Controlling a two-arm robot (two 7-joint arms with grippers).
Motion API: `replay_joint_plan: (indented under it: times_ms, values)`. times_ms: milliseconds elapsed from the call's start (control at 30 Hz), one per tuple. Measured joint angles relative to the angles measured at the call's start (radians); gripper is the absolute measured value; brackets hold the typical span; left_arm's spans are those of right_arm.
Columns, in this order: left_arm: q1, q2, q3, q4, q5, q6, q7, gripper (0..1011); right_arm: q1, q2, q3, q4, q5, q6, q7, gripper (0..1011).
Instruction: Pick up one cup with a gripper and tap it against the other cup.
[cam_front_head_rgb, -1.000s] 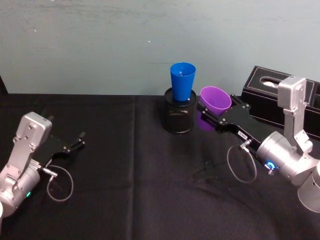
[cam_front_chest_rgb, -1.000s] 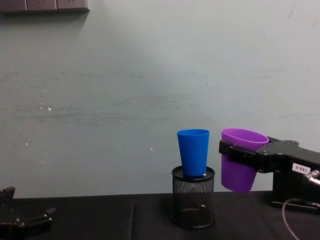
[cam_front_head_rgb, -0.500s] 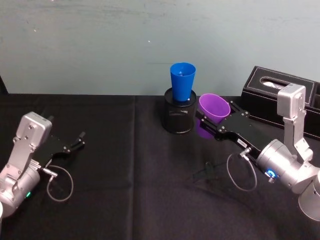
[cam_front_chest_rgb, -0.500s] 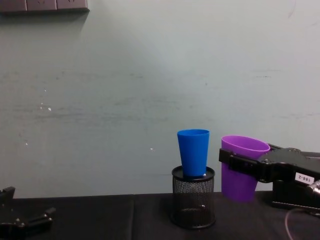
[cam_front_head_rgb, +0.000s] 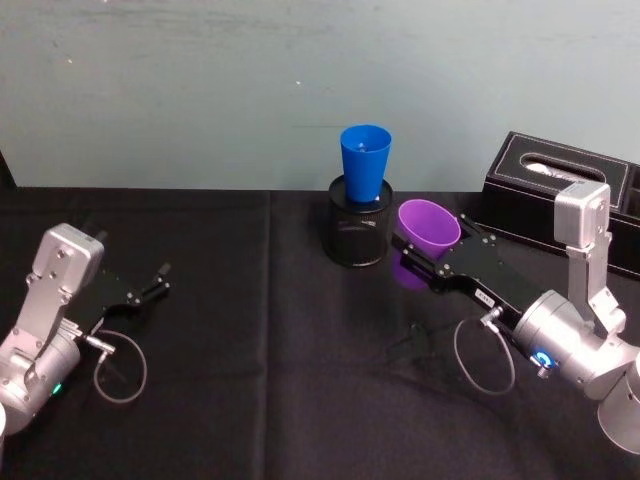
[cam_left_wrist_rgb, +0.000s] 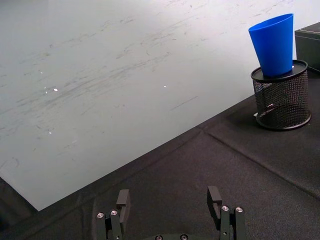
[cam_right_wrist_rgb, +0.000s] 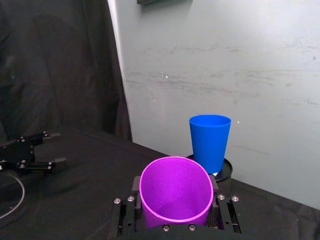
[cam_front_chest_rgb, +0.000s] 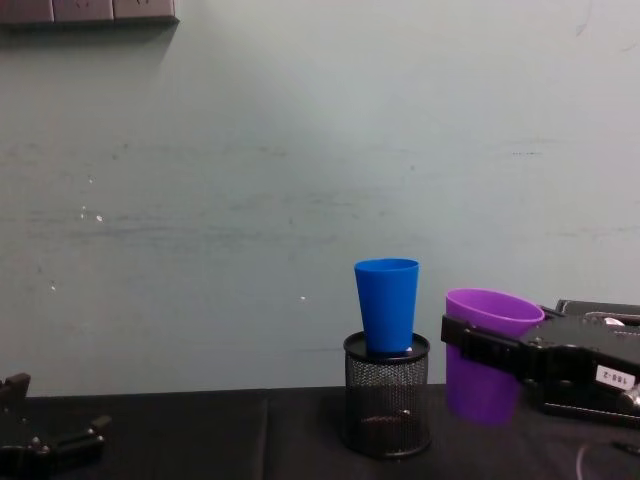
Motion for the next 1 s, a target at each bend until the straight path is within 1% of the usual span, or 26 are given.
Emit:
replay_joint_plan:
  times_ms: [500, 1000]
  values:
    - [0.0, 0.0, 0.0, 0.0, 0.0, 0.0, 0.0, 1011, -0.005, -0.007, -0.007, 0.03, 0.002, 0.0, 0.002, 734]
    - [0.0, 0.0, 0.0, 0.0, 0.0, 0.0, 0.0, 1011, 0.007, -0.017, -0.024, 0.08, -0.03, -0.021, 0.009, 734]
